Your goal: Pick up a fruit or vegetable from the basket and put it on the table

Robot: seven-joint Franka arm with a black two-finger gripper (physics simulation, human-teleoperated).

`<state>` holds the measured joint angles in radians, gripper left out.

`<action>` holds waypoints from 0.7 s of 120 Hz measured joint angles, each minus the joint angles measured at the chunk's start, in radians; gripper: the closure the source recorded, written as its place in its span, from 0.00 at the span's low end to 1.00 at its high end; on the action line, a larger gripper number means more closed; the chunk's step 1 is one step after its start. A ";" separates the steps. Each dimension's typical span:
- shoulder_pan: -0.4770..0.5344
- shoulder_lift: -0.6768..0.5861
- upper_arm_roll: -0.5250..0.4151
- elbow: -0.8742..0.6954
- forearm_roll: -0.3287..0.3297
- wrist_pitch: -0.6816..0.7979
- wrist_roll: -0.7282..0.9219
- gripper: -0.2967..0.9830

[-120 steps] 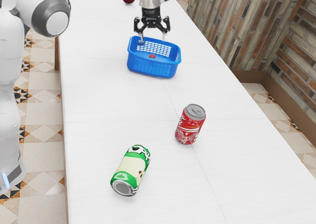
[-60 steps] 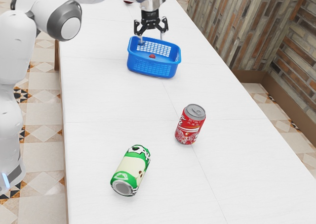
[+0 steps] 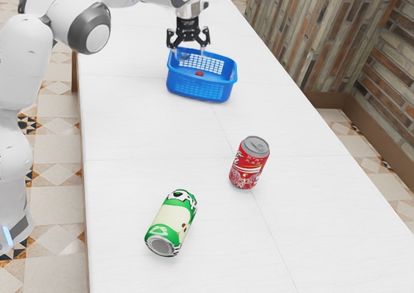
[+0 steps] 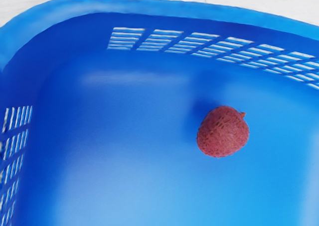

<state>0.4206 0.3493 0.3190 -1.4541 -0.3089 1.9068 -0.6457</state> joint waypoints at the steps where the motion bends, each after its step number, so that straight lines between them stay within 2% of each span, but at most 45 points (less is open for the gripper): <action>1: 0.003 0.001 0.000 0.000 0.000 0.000 0.002 0.23; 17: 0.024 0.019 -0.002 0.018 0.000 0.004 0.036 0.27; 67: 0.027 0.103 -0.050 0.088 0.000 0.055 0.124 0.24; 84: 0.027 0.109 -0.052 0.088 -0.004 0.064 0.143 0.31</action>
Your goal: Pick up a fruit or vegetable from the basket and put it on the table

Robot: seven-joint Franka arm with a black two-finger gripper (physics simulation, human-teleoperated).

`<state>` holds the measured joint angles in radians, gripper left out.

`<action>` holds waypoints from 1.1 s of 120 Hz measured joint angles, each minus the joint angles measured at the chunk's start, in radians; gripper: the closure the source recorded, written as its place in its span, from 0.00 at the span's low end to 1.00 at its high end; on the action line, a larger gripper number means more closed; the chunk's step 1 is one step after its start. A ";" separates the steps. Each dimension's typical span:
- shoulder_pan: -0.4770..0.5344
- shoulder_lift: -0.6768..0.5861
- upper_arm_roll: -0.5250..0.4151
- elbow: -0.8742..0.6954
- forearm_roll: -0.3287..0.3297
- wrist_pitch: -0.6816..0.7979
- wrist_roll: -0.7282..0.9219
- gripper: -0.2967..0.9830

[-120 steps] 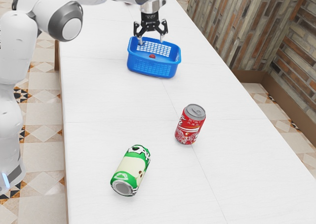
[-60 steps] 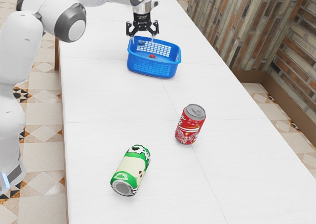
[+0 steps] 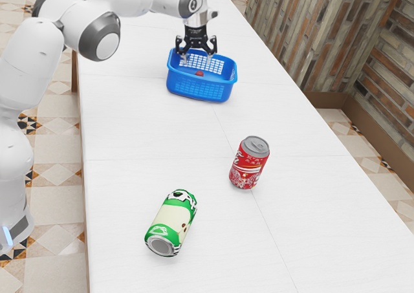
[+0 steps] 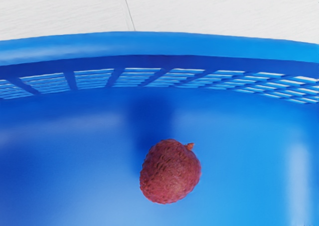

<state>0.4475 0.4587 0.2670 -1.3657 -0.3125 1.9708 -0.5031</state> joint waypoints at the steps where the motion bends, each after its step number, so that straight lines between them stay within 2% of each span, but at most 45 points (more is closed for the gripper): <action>1: 0.000 0.000 0.000 0.000 0.000 0.000 0.001 0.31; 81: 0.018 0.030 -0.016 0.000 -0.001 0.032 0.052 0.32; 132: 0.026 0.067 -0.033 0.029 -0.001 0.071 0.064 0.37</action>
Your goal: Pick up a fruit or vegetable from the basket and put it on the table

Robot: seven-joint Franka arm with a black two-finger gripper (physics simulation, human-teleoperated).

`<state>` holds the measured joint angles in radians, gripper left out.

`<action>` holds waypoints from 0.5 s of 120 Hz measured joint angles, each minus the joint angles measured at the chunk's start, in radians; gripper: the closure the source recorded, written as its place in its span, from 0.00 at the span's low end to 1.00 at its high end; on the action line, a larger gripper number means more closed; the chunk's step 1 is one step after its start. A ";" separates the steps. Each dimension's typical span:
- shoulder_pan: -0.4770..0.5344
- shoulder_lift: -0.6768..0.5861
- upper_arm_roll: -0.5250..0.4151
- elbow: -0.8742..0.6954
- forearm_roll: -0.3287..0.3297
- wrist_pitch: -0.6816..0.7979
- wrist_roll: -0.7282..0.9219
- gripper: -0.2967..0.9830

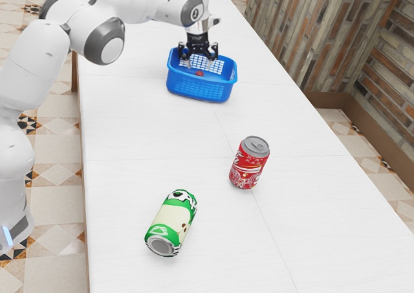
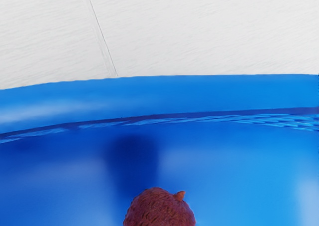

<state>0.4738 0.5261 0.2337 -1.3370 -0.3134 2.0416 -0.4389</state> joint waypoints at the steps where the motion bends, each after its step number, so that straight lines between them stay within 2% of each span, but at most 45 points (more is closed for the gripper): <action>1: 0.000 0.000 0.000 0.000 0.000 0.001 0.000 0.38; 60: 0.004 0.005 -0.019 -0.007 -0.002 0.026 0.001 0.45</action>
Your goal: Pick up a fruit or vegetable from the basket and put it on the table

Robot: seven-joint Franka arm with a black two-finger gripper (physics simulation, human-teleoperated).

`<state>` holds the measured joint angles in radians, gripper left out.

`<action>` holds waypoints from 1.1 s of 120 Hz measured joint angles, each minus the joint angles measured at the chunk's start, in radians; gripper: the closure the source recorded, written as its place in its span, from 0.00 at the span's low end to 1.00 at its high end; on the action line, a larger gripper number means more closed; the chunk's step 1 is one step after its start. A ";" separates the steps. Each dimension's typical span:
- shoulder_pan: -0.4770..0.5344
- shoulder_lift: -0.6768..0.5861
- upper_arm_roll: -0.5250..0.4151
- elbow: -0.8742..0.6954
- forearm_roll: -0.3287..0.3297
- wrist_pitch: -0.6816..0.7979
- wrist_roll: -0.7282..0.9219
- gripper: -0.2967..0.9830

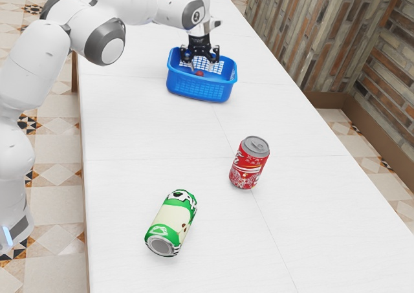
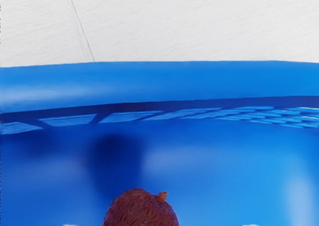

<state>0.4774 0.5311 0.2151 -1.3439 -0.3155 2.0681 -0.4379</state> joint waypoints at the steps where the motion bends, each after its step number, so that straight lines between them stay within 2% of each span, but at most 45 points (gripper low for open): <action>1: 0.000 0.000 0.000 0.000 0.000 0.000 0.000 0.45; 106: 0.007 0.043 -0.009 0.004 -0.001 0.029 -0.002 0.53; 132: 0.008 0.043 -0.009 0.004 -0.002 0.031 -0.006 0.58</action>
<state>0.4851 0.5744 0.2056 -1.3397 -0.3172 2.0987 -0.4439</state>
